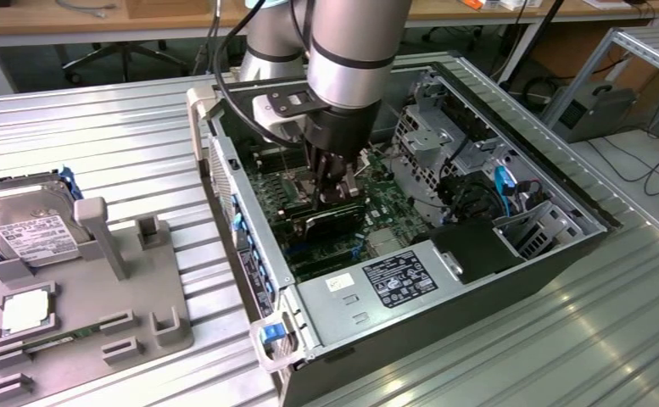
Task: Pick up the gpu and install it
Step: 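Press down on the gpu until it lock into place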
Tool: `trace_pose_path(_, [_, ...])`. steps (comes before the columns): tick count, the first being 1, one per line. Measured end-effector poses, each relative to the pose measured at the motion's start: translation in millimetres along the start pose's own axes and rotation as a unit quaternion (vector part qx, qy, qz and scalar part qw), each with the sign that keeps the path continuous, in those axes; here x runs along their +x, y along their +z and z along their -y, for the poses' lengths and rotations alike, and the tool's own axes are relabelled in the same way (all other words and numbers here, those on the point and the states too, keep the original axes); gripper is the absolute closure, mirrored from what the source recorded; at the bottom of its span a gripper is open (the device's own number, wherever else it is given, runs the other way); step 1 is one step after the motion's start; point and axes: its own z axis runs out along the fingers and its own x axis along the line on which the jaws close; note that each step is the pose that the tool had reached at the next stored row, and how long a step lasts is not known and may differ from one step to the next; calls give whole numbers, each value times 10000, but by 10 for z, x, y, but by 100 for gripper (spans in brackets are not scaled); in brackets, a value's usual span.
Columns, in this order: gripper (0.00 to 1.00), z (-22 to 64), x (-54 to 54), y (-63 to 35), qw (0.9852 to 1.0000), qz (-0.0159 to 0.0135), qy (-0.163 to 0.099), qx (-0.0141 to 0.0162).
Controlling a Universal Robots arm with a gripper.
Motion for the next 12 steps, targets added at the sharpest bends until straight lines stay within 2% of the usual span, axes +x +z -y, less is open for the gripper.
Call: trace_pose_path(12, [89,-5,-14,31,10000,0,0,0])
